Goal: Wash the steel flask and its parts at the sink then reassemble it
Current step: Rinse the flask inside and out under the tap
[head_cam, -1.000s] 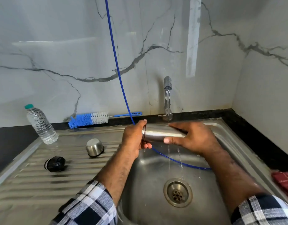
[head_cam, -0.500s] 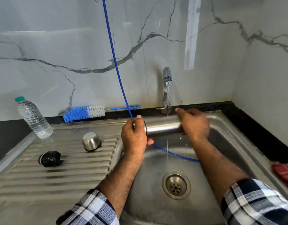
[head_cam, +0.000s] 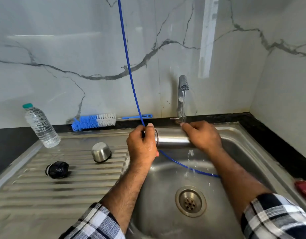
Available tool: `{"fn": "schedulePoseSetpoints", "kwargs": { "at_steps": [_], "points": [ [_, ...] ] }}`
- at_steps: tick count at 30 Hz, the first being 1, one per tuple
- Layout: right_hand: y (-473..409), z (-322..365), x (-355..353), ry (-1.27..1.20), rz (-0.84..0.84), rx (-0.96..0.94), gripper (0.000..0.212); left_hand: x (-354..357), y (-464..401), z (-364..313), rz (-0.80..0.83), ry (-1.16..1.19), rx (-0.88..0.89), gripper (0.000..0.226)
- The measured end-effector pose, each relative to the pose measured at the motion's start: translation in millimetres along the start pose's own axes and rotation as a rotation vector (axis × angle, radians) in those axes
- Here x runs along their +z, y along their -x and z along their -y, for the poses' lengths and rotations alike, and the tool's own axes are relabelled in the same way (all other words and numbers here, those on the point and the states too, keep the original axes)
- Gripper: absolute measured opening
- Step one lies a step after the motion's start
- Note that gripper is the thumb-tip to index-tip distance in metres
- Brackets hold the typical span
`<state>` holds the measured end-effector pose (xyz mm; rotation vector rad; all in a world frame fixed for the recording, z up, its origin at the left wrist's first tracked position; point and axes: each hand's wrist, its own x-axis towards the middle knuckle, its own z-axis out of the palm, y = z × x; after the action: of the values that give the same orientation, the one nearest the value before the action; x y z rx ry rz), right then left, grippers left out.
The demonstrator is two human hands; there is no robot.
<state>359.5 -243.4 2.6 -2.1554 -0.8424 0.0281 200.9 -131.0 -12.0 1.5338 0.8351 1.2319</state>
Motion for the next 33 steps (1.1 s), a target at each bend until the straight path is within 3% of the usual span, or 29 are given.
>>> {"fn": "schedulePoseSetpoints", "kwargs": {
  "at_steps": [5, 8, 10, 13, 14, 18, 21, 26, 30, 33],
  "points": [
    [5.0, -14.7, -15.3, -0.845, 0.229, 0.340, 0.014, -4.1, -5.5, 4.8, -0.082, 0.109, -0.073, 0.033],
    [0.2, -5.3, -1.0, -1.104, 0.111, 0.376, 0.012, 0.6, -5.1, 7.2, -0.158, 0.202, -0.234, 0.033],
    [-1.1, 4.9, 9.6, -1.011, -0.151, 0.270, 0.013, 3.6, -3.8, 9.1, -0.179, 0.250, -0.317, 0.034],
    [3.1, 3.0, 21.4, -0.309, -0.476, -0.052, 0.037, 8.0, -1.2, 10.7, -0.198, 0.215, -0.260, 0.039],
    [4.7, -0.7, 23.5, -0.138, -0.513, -0.133, 0.042, 9.1, -0.3, 9.7, -0.200, 0.187, -0.214, 0.040],
    [7.7, -1.8, 21.7, 0.091, -0.480, -0.207, 0.041, 13.1, 4.0, 2.8, -0.188, 0.069, -0.131, 0.043],
    [10.5, 7.1, 20.9, 0.204, -0.353, -0.385, 0.042, 13.7, 4.4, 1.7, -0.166, -0.054, 0.001, 0.045],
    [10.8, 14.2, 11.3, 0.164, 0.087, -0.424, 0.050, 6.5, -3.0, 11.5, -0.062, -0.224, 0.351, 0.051],
    [-4.9, 17.7, 0.1, 0.061, 0.423, -0.159, 0.042, 6.6, 9.9, -3.6, 0.054, -0.283, 0.664, 0.041],
    [-17.8, 4.9, -5.5, -0.034, 0.539, 0.124, 0.051, 6.6, 10.3, -4.8, 0.134, -0.283, 0.747, 0.038]
  ]
}}
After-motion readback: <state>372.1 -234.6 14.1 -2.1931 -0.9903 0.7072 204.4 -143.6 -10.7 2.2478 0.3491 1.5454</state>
